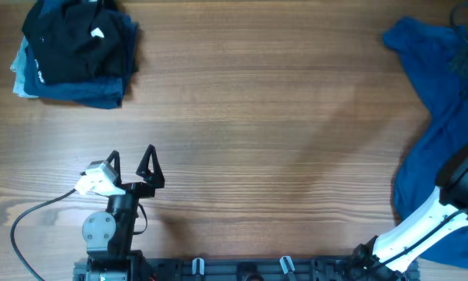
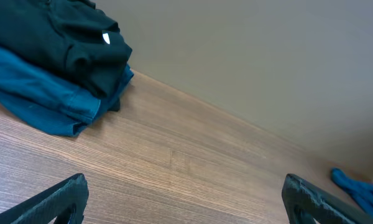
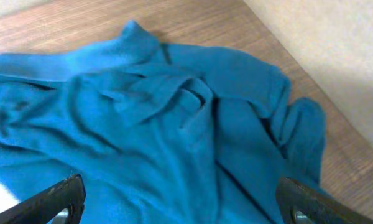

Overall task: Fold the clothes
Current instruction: 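Reach the right gripper to the blue shirt at the right edge and grasp it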

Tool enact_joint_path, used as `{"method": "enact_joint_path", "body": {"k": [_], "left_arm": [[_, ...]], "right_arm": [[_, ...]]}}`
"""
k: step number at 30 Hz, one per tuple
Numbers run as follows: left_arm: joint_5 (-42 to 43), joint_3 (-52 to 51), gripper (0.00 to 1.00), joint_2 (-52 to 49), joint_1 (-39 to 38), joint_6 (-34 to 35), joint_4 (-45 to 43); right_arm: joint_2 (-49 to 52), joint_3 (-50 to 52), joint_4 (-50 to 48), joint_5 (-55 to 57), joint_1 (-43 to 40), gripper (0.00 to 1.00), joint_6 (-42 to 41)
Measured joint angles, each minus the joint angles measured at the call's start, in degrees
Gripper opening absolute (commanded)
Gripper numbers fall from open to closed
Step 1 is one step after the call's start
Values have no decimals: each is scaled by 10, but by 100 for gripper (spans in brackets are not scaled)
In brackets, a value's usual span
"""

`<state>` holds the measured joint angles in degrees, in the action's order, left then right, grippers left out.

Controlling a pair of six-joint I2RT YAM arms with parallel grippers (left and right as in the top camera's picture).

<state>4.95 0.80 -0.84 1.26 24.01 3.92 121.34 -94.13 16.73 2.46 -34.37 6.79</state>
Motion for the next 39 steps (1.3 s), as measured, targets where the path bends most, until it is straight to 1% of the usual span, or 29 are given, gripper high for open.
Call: {"method": "enact_joint_path", "body": {"k": [4, 11, 13, 17, 22, 25, 28, 30, 34, 35, 37, 38, 39], "left_arm": [[0, 0, 100, 0, 0, 0, 0], [0, 0, 100, 0, 0, 0, 0], [0, 0, 100, 0, 0, 0, 0], [0, 0, 100, 0, 0, 0, 0], [0, 0, 100, 0, 0, 0, 0], [0, 0, 100, 0, 0, 0, 0], [0, 0, 100, 0, 0, 0, 0], [0, 0, 100, 0, 0, 0, 0], [0, 0, 100, 0, 0, 0, 0], [0, 0, 100, 0, 0, 0, 0], [0, 0, 100, 0, 0, 0, 0], [0, 0, 100, 0, 0, 0, 0], [0, 0, 100, 0, 0, 0, 0]], "right_arm": [[20, 0, -16, 4, -17, 95, 11], [63, 0, -65, 2, -24, 92, 32], [80, 0, -76, -1, -24, 87, 38], [102, 0, -85, -14, -24, 85, 43], [109, 0, -98, -26, -24, 74, 45], [116, 0, -100, -36, -24, 73, 49], [131, 0, -103, -46, -24, 64, 48], [132, 0, -106, -52, -24, 50, 50], [133, 0, -108, -55, -23, 32, 50], [133, 0, -108, -55, -23, 31, 50], [134, 0, -110, -55, -23, 23, 50], [134, 0, -111, -54, -23, 17, 49], [134, 0, -113, -54, -23, 14, 50]]}}
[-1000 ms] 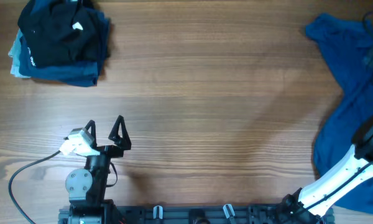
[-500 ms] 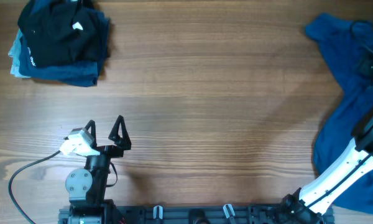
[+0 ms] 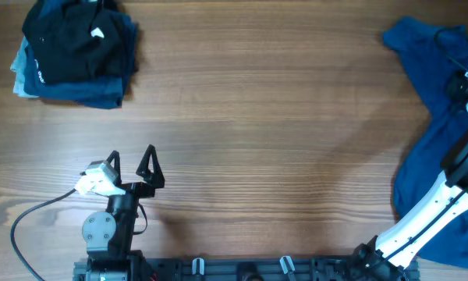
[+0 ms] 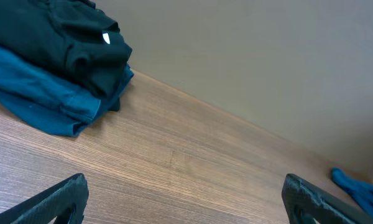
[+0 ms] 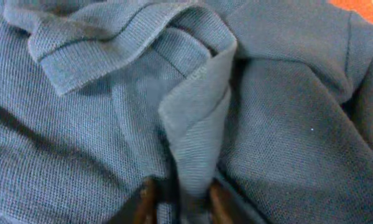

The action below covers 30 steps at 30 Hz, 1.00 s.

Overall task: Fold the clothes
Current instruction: 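Reach the right gripper to the blue shirt at the right edge and grasp it, then drag the blue shirt with the right gripper toward the table center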

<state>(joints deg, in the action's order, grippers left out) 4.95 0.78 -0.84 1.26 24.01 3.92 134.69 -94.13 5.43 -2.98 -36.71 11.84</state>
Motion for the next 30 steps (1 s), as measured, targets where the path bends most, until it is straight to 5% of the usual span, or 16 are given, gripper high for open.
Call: {"method": "enact_joint_path", "body": {"k": [4, 18, 30], "left_arm": [[0, 0, 100, 0, 0, 0, 0], [0, 0, 100, 0, 0, 0, 0], [0, 0, 100, 0, 0, 0, 0]], "right_arm": [[0, 0, 0, 0, 0, 4, -3], [-38, 0, 12, -194, 6, 4, -96], [-76, 0, 28, -234, 173, 12, -155]]}}
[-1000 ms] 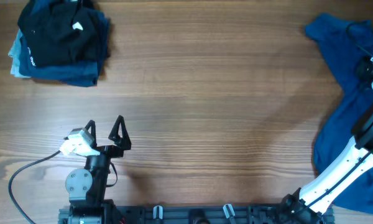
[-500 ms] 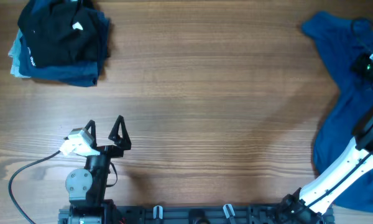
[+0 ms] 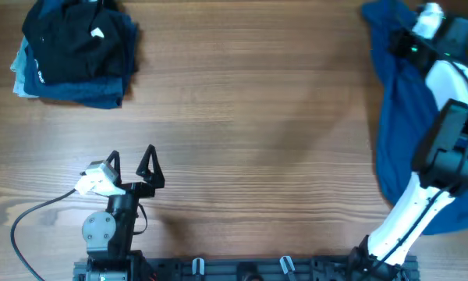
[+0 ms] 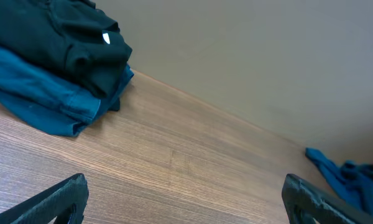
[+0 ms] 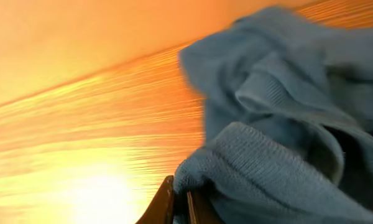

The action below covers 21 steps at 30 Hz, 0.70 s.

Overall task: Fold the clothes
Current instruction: 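Drag the blue shirt with the right gripper toward the table center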

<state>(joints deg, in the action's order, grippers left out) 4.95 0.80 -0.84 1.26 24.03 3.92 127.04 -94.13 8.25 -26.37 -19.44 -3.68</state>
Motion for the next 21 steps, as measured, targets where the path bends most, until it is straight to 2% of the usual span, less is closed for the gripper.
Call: {"method": "enact_joint_path", "body": {"k": [9, 16, 21], "left_arm": [[0, 0, 100, 0, 0, 0, 0], [0, 0, 100, 0, 0, 0, 0], [0, 0, 100, 0, 0, 0, 0]], "right_arm": [[0, 0, 28, 0, 121, 8, -11], [0, 0, 50, 1, 238, 8, -11], [0, 0, 70, -1, 326, 7, -46]]}}
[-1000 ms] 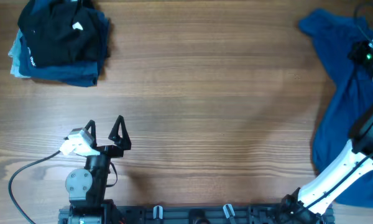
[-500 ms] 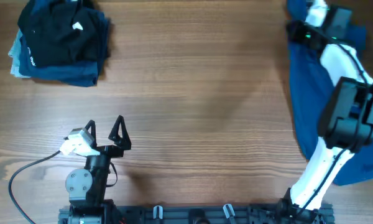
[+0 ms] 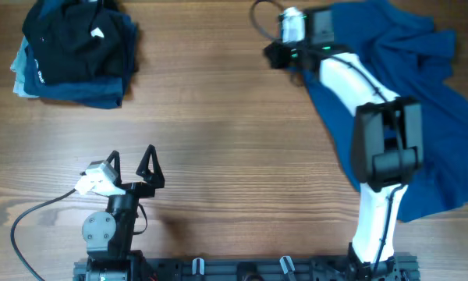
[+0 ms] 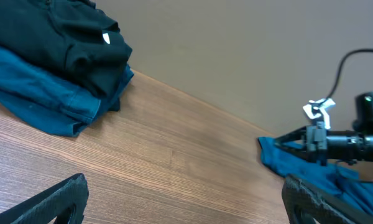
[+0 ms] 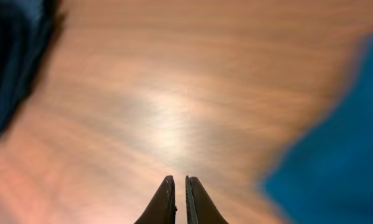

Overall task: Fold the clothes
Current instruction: 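Drag the blue shirt with the right gripper toward the table center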

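Note:
A blue polo shirt (image 3: pixel 390 94) lies spread over the table's far right, its near corner reaching the far centre. My right gripper (image 3: pixel 271 55) is stretched out there, pointing left, with that shirt corner just behind its tips. In the blurred right wrist view the right gripper (image 5: pixel 176 180) is shut; bare wood shows past the tips and blue shirt (image 5: pixel 336 143) to the right, with no cloth seen between them. My left gripper (image 3: pixel 131 160) rests open near the front left, wide open in its own view (image 4: pixel 185 190), where the shirt (image 4: pixel 286 160) also shows.
A stack of folded clothes (image 3: pixel 74 51), black on top of blue, sits at the far left corner and shows in the left wrist view (image 4: pixel 50 68). A cable (image 3: pixel 31 222) loops by the left arm's base. The wooden table (image 3: pixel 218 156) spans the middle.
My right gripper has gone from the far right corner to the far centre. The blue shirt has come leftward with it and spread wider. Cloth no longer shows between the right fingertips.
The right gripper was open above the bunched blue shirt at the right edge. Then it was shut on a fold near the collar. Then it held that fold at the far right corner, and now it is at the far centre with the shirt spread behind. The left arm stayed still.

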Tool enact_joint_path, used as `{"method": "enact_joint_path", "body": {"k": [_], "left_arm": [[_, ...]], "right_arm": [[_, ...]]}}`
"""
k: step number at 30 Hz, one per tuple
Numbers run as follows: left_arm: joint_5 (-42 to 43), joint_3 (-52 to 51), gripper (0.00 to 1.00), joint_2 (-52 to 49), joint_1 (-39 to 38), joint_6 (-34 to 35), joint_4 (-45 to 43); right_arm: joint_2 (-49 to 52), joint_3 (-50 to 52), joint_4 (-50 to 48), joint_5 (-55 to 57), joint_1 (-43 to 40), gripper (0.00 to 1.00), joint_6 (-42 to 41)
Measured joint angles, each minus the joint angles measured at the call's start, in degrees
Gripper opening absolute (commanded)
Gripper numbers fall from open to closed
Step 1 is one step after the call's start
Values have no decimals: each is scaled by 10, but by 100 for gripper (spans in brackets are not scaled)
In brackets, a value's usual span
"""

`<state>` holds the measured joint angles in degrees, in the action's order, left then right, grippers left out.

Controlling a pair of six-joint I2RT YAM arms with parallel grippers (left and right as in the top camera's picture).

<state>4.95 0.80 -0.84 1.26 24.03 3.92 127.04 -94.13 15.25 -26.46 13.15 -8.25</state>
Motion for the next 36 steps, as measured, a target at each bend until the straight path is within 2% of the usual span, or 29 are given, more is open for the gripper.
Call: {"method": "enact_joint_path", "body": {"k": [3, 4, 7, 8, 12, 17, 20, 23, 36], "left_arm": [[0, 0, 100, 0, 0, 0, 0], [0, 0, 100, 0, 0, 0, 0], [0, 0, 100, 0, 0, 0, 0], [0, 0, 100, 0, 0, 0, 0], [0, 0, 100, 0, 0, 0, 0], [0, 0, 100, 0, 0, 0, 0], [0, 0, 100, 0, 0, 0, 0], [0, 0, 100, 0, 0, 0, 0], [0, 0, 100, 0, 0, 0, 0]], "right_arm": [[0, 0, 4, -1, 48, 7, -24], [0, 0, 6, -1, 65, 12, -30], [0, 0, 10, 36, 119, 51, -39], [0, 0, 6, 63, 130, 56, -41], [0, 0, -14, 191, 118, 55, -19], [0, 0, -11, 273, 30, 54, 7], [0, 0, -3, 282, -23, 54, 35], [0, 0, 2, 275, -38, 55, 62], [17, 0, -14, 240, 22, 59, 171]]}}
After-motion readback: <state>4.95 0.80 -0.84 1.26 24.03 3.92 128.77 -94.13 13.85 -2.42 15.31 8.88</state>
